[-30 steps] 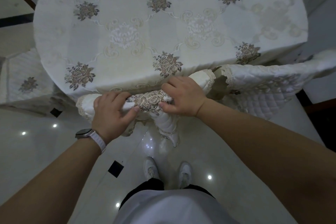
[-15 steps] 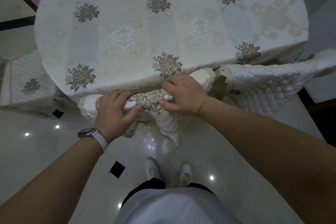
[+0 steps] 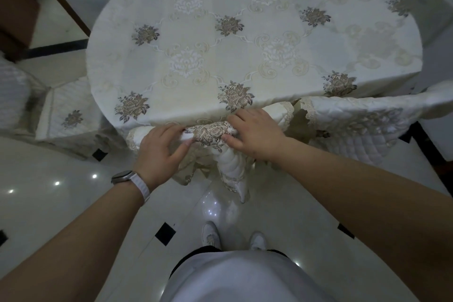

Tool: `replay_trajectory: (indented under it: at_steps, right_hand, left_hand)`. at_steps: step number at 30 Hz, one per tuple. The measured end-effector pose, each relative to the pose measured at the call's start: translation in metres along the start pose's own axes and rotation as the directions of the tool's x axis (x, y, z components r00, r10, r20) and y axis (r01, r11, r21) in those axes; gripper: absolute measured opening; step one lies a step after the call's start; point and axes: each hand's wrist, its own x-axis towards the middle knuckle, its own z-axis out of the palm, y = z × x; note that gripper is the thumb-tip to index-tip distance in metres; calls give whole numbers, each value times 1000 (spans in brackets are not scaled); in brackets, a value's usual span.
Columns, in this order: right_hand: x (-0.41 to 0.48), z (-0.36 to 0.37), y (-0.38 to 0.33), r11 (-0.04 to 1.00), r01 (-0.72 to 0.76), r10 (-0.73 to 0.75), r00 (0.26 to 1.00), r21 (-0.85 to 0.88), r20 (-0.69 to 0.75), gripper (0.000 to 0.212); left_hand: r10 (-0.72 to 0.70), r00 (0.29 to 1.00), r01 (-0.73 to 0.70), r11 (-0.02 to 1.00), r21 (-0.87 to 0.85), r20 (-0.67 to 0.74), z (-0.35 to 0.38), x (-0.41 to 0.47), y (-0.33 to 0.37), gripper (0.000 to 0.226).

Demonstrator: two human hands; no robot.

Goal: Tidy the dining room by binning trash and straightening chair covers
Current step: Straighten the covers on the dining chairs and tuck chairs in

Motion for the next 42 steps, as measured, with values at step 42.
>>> replay_trajectory:
  at_steps: [42]
  right_hand:
    - [273,59,-483,786,597,-613,786,-159,-77,56]
  left_hand:
    - [-110,884,264,919,292,-455,-253,-220,-376,43]
